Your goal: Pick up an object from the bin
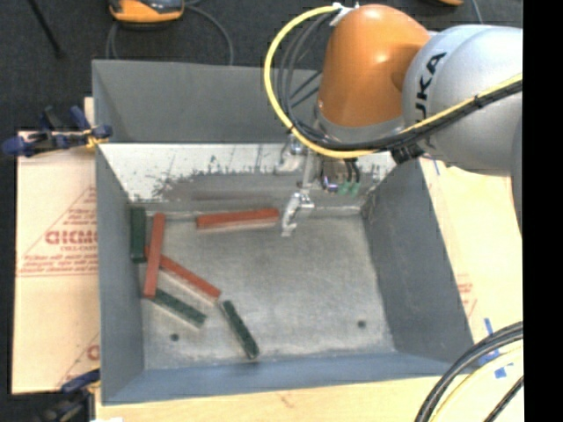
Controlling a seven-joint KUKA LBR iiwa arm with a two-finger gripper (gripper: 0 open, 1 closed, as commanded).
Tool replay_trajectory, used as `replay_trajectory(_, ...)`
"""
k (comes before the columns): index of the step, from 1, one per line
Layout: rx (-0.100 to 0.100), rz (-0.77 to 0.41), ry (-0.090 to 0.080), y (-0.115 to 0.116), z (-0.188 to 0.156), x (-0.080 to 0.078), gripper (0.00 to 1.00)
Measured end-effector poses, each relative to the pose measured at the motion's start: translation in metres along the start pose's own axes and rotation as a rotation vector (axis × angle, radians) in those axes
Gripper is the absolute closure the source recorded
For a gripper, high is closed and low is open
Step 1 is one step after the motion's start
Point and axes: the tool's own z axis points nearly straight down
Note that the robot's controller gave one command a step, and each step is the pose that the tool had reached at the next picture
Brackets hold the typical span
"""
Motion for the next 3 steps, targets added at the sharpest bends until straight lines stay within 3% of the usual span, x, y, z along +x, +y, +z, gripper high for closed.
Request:
replay_trajectory(1, 0.000, 0.000, 0.000, 0.000, 0.000, 0.000, 1.00)
replay_trajectory(2, 0.000, 0.000, 0.000, 0.000, 0.000, 0.000, 1.00)
replay_trajectory(3, 0.000, 0.062, -0.008, 0.006, 0.029, -0.006, 1.00)
